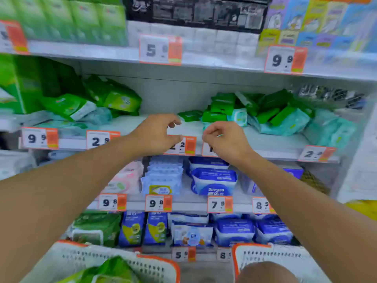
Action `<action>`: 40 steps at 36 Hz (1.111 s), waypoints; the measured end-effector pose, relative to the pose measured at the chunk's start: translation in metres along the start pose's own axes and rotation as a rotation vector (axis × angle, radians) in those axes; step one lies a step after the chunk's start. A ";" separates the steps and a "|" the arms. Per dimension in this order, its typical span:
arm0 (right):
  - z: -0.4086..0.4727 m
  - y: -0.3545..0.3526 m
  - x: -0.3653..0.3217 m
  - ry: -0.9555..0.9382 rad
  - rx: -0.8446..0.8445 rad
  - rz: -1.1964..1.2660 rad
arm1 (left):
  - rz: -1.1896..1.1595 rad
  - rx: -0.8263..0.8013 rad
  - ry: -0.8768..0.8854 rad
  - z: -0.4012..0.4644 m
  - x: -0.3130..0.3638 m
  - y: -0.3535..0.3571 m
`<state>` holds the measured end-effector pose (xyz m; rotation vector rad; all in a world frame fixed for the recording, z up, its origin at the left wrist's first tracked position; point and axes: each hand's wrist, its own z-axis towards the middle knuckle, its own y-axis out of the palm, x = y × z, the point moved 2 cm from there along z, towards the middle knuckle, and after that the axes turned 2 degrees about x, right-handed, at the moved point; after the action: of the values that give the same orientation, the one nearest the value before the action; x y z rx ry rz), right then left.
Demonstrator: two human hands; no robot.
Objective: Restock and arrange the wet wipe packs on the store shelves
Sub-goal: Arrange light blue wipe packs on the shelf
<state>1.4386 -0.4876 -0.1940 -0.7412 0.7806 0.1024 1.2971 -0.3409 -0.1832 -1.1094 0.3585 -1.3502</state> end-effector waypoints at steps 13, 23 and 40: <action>0.054 -0.107 0.103 0.286 -0.013 -0.204 | 0.454 -0.742 -0.213 0.110 0.020 0.084; 0.158 -0.045 0.152 0.487 -0.161 0.231 | 0.170 -0.675 -0.427 0.147 0.017 0.090; 0.177 -0.040 0.164 0.129 -0.121 -0.389 | 0.371 -0.590 -0.106 0.142 0.025 0.103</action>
<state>1.6768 -0.4331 -0.1973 -1.0097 0.7442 -0.2532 1.4726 -0.3197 -0.1873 -1.5004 0.8764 -0.8671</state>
